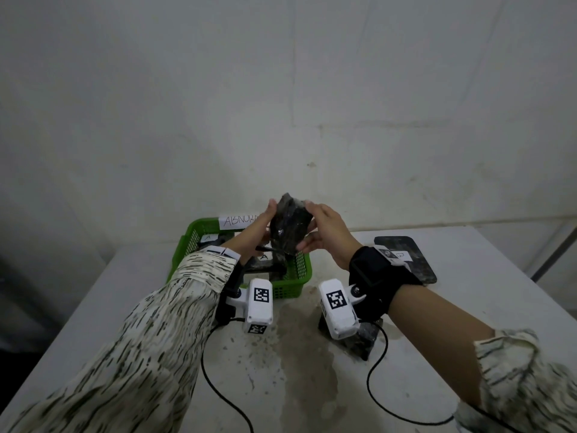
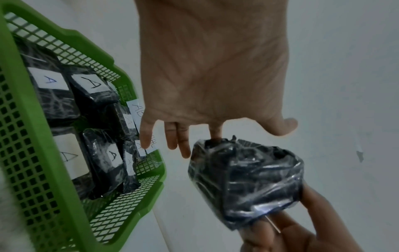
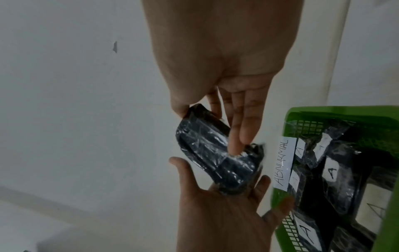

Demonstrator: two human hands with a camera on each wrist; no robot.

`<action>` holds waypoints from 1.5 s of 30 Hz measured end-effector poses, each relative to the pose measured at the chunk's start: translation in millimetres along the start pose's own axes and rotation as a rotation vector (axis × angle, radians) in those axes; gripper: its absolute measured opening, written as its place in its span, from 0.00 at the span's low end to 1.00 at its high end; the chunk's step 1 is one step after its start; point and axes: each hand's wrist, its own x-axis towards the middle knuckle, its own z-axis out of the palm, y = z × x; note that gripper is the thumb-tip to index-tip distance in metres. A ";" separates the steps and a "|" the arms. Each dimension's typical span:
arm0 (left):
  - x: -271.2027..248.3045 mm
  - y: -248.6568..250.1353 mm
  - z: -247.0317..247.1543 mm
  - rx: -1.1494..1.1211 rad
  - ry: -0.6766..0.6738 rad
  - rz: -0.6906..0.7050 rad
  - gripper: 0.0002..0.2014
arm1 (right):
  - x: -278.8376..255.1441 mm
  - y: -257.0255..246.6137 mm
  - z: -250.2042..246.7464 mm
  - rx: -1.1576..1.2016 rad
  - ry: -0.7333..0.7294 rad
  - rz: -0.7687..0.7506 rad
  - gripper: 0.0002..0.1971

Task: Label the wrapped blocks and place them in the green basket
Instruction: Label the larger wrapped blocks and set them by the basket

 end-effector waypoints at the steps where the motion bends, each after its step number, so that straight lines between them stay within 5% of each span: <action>1: -1.0 -0.7 0.7 0.017 -0.023 -0.022 0.25 | 1.3 -0.8 -0.3 -0.011 0.010 -0.003 0.23; 5: 0.2 -2.1 -0.3 0.022 -0.054 -0.026 0.25 | 1.2 -1.8 0.4 -0.034 0.002 0.003 0.23; 11: 10.5 -7.7 -3.0 -0.036 0.071 0.007 0.30 | -0.2 2.7 -4.1 -0.127 -0.004 0.014 0.24; 16: 11.0 -5.7 2.9 0.038 0.034 -0.007 0.22 | 3.5 8.1 -2.2 0.000 -0.017 -0.004 0.27; 19: 7.9 -2.9 4.2 0.086 -0.047 -0.030 0.17 | 7.8 8.1 -3.5 0.086 -0.012 0.013 0.21; 25: 10.4 -4.4 7.0 0.010 0.010 -0.018 0.21 | 9.0 9.8 -4.3 0.135 -0.026 -0.052 0.14; 32: 18.0 -8.0 10.0 -0.006 0.201 0.102 0.12 | 2.8 9.2 -1.3 0.065 -0.129 0.034 0.35; 35: 17.5 -13.3 12.7 -0.007 0.207 0.111 0.08 | 3.6 11.1 -3.3 -0.023 -0.072 0.031 0.40; 39: 21.3 -18.7 14.6 0.029 0.295 0.164 0.16 | 1.8 14.5 -2.3 -0.223 0.094 -0.083 0.41; 41: 20.7 -17.5 15.3 0.030 0.183 0.124 0.15 | -0.7 14.6 -0.8 -0.379 0.107 -0.142 0.48; 45: 17.1 -17.4 10.1 -0.211 0.002 -0.002 0.33 | -9.8 8.2 3.8 -0.340 -0.211 -0.066 0.56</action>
